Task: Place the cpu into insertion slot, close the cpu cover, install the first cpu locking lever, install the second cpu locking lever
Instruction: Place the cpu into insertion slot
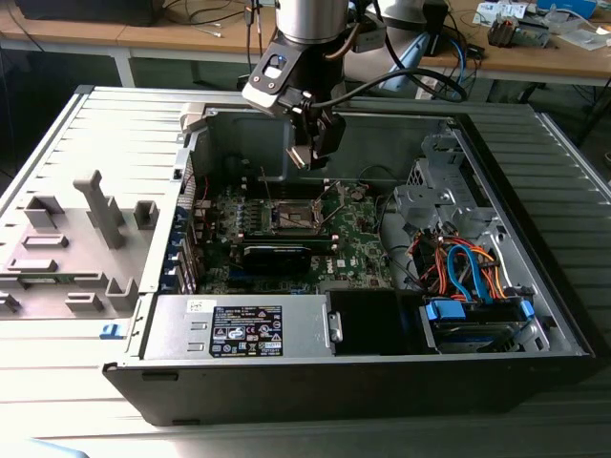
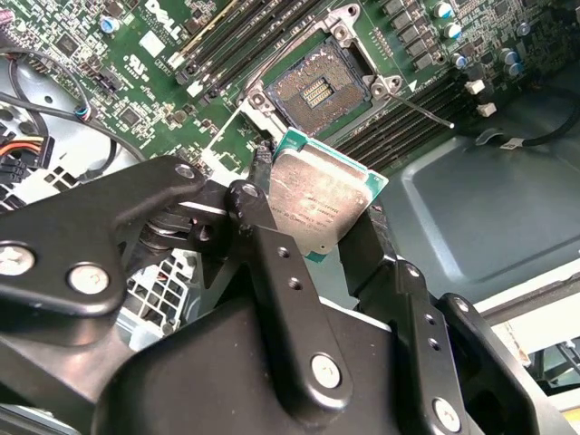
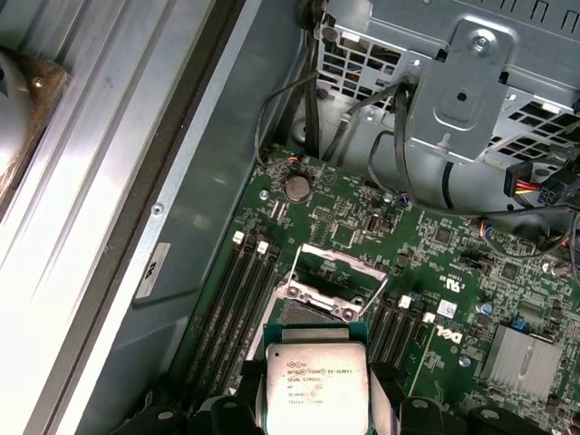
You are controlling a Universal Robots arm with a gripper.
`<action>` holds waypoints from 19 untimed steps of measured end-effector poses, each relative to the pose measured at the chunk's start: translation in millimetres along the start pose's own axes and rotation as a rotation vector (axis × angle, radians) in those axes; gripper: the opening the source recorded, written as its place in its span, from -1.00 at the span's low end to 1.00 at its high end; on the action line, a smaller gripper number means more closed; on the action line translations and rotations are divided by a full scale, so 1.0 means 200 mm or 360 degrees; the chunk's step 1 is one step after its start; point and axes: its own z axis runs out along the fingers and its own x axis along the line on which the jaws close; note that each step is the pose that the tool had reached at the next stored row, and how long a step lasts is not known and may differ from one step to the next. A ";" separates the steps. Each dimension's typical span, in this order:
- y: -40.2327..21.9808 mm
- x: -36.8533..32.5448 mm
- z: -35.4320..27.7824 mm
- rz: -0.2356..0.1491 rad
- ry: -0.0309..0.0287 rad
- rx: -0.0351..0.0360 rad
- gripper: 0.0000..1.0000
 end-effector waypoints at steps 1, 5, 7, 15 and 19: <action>0.000 0.000 0.000 0.0004 -0.00004 0.0000 0.09; 0.000 0.000 0.001 0.0015 -0.00012 0.0000 0.09; 0.000 0.000 0.001 0.0019 -0.00014 0.0000 0.09; 0.000 0.000 0.001 0.0041 -0.00032 -0.0001 0.09; 0.000 0.000 0.002 0.0048 -0.00038 -0.0001 0.09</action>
